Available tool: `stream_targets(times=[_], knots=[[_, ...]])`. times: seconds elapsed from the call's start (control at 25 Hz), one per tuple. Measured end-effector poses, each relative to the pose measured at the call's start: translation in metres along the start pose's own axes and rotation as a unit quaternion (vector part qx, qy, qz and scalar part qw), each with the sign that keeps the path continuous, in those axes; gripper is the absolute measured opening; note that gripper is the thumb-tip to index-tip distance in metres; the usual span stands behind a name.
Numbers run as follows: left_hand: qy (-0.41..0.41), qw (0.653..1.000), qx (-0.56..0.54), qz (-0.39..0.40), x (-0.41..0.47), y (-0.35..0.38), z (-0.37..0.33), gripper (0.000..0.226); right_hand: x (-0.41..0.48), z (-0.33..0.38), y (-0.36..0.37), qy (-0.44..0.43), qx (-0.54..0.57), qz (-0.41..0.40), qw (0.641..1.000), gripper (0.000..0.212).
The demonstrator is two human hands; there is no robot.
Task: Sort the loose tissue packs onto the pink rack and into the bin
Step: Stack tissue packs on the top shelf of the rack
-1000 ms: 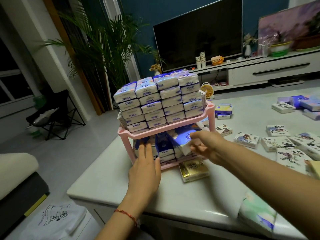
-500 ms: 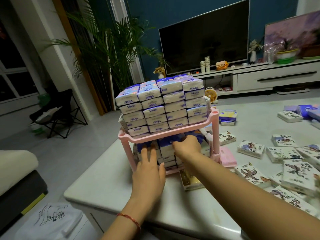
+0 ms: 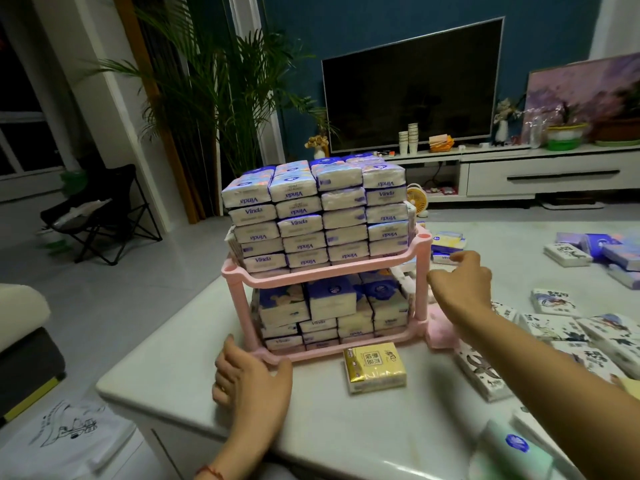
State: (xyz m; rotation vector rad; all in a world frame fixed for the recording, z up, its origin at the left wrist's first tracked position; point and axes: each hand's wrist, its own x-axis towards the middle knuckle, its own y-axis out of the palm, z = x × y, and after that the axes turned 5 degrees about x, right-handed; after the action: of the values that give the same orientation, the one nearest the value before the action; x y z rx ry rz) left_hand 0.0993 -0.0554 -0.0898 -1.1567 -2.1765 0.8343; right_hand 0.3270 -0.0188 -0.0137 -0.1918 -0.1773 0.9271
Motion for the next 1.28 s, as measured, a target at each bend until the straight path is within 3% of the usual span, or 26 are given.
stream_targets(times=[0.12, 0.32, 0.68, 0.92, 1.16, 1.28], knots=[[-0.02, 0.997, 0.031, 0.074, -0.007, 0.008, -0.01, 0.084, 0.006, -0.005, 0.0, -0.073, -0.1, 0.117, 0.985, 0.021], [-0.037, 0.996, -0.006, 0.076, -0.006, 0.015, -0.018, 0.089, 0.006, -0.007, -0.001, -0.136, -0.139, 0.109, 0.975, 0.026], [-0.041, 0.998, -0.03, 0.045, 0.051, 0.014, -0.005, 0.076, 0.003, -0.005, 0.03, -0.167, -0.12, 0.146, 0.968, 0.025], [-0.064, 0.994, -0.062, 0.059, 0.099, 0.015, 0.0, 0.082, 0.005, -0.003, 0.072, -0.185, -0.123, 0.149, 0.963, 0.026], [-0.067, 0.982, -0.16, 0.069, 0.13, 0.007, 0.019, 0.047, -0.005, 0.006, 0.104, -0.198, -0.135, 0.126, 0.963, 0.029], [-0.078, 0.979, -0.163, 0.09, 0.136, 0.016, 0.027, 0.049, -0.004, 0.008, 0.119, -0.202, -0.129, 0.129, 0.962, 0.029]])
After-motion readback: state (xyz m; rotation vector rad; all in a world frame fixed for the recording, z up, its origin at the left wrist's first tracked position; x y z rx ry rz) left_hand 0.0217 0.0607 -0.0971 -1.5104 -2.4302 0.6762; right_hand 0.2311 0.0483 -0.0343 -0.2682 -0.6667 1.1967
